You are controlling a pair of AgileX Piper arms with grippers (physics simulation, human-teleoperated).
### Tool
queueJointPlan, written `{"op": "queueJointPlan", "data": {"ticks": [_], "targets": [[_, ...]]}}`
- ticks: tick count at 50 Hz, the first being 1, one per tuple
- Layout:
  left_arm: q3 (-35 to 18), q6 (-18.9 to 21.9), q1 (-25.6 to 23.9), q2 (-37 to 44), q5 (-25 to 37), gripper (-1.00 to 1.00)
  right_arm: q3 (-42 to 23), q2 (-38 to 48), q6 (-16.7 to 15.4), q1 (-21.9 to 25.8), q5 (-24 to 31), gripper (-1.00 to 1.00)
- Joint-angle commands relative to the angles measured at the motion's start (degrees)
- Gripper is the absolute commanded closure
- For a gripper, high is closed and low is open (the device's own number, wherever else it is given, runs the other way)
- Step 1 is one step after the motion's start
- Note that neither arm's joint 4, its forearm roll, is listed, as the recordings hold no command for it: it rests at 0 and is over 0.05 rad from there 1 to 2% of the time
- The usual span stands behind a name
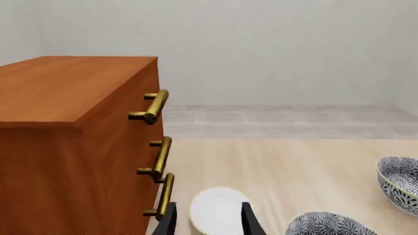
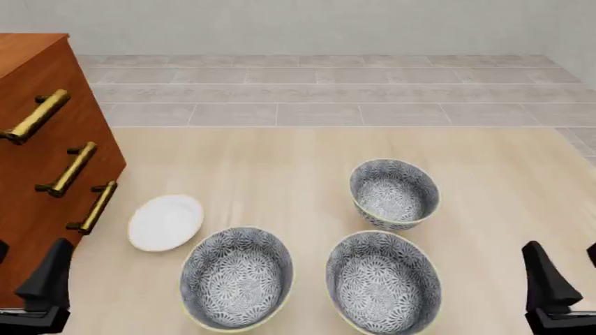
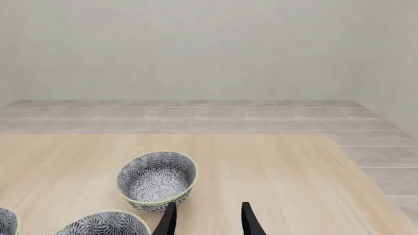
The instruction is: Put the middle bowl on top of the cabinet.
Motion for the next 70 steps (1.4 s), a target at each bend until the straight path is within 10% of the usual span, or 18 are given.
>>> {"op": "queueJointPlan", "data": {"ticks": [1,29,70], "targets": [[-0.11,1.08,-0.5,-0.67,1.73,-1.0,-0.03,0.11,-0.29,-0.04,0.33,-1.0],[-4.24,1.81,-8.17,8.09,1.79,-1.0,0.05,1.04,-1.24,-1.5,1.16,-1.0],[-11.48,7.04,-19.06,41.58,-4.12,-1.0,0.04,8.21,-1.69,-3.03,-4.24,-1.0]]}}
